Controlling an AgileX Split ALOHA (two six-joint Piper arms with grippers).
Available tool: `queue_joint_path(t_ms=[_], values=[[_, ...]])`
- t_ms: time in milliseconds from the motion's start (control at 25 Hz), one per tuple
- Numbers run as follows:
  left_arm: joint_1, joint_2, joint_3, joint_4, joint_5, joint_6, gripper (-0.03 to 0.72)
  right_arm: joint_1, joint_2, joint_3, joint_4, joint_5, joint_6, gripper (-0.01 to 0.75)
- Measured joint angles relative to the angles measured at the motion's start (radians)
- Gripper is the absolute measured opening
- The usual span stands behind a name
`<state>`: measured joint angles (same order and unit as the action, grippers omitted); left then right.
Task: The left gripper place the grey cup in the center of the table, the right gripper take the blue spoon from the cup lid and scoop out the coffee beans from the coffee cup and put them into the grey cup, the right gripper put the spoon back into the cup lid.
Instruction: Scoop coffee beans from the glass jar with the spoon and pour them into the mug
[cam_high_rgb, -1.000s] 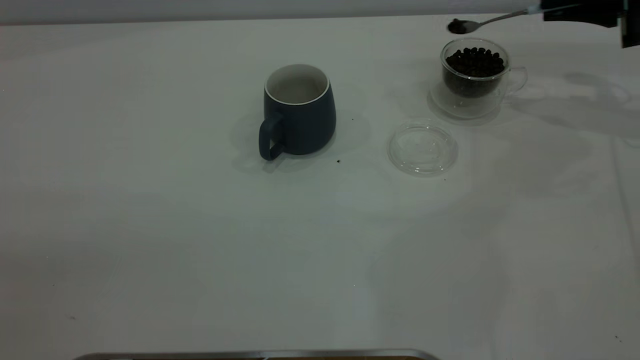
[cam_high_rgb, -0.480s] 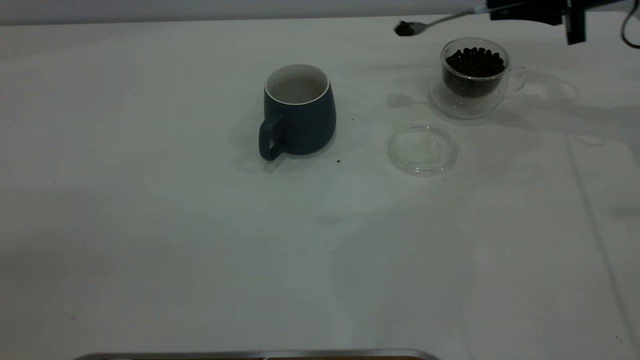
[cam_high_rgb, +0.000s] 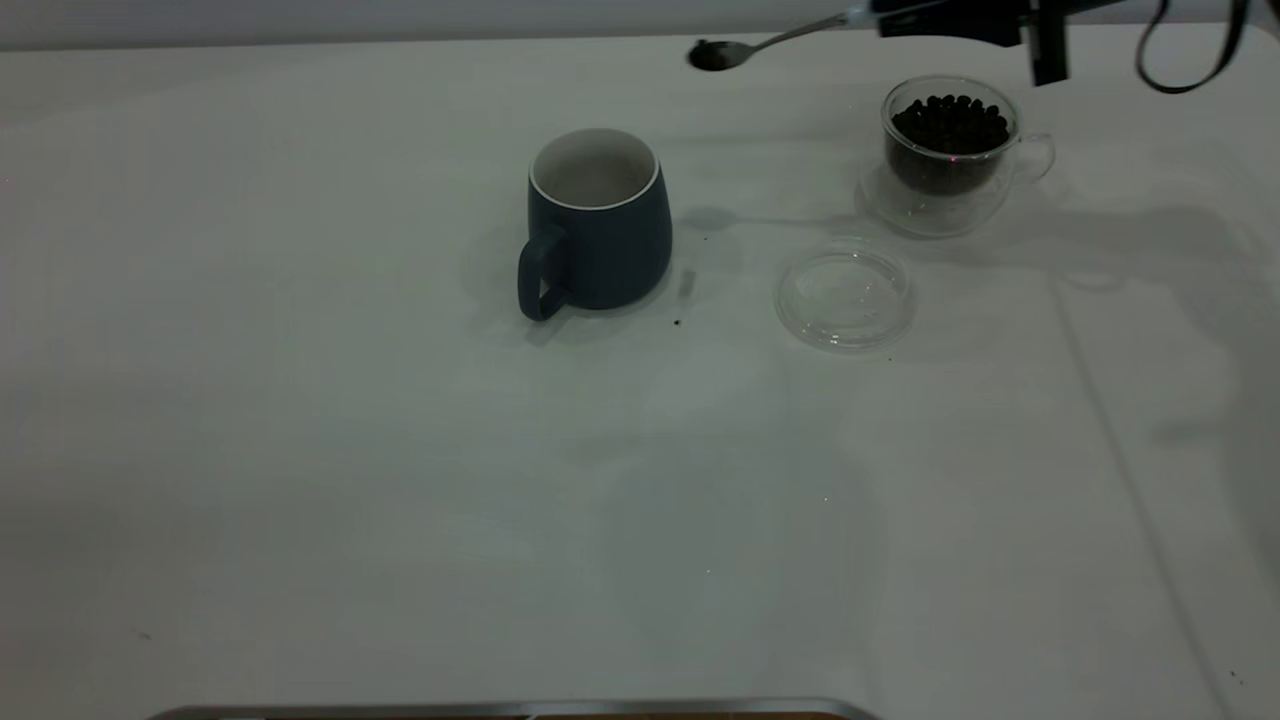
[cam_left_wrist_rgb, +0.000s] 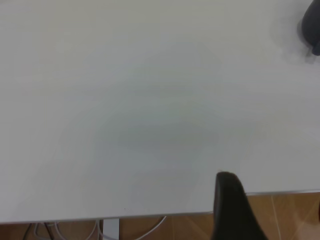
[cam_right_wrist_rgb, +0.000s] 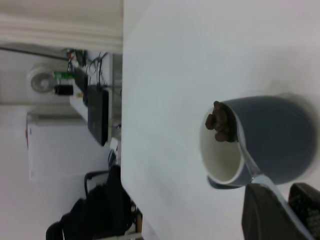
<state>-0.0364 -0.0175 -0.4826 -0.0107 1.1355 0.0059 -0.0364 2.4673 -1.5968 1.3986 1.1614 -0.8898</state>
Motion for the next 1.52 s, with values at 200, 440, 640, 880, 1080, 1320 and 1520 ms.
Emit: queue_joint_path(t_ms=[200,440,640,880,1080,1320,1520], values=[[0.000,0.000,0.000,0.000,0.000,0.003,0.475,0.060,0.000,0.000,0.007,0.000,-0.005,0.100],[0.000,0.000,0.000,0.000,0.000,0.003,0.475,0.110,0.013,0.000,0.008,0.000,-0.037,0.100],[0.000,0.000,0.000,0.000,0.000,0.003,0.475,0.138,0.032,0.000,0.012,-0.055,-0.133,0.100],[0.000,0.000,0.000,0.000,0.000,0.003,0.475,0.143,0.031,0.000,0.020,-0.135,-0.308,0.100],[0.000,0.000,0.000,0.000,0.000,0.003,0.475,0.159,0.031,0.000,0.020,-0.141,-0.477,0.100],[0.000,0.000,0.000,0.000,0.000,0.003,0.475,0.174,-0.012,0.000,-0.026,-0.176,-0.583,0.100],[0.000,0.000,0.000,0.000,0.000,0.002,0.475,0.175,-0.063,0.002,-0.141,-0.187,-0.516,0.100]])
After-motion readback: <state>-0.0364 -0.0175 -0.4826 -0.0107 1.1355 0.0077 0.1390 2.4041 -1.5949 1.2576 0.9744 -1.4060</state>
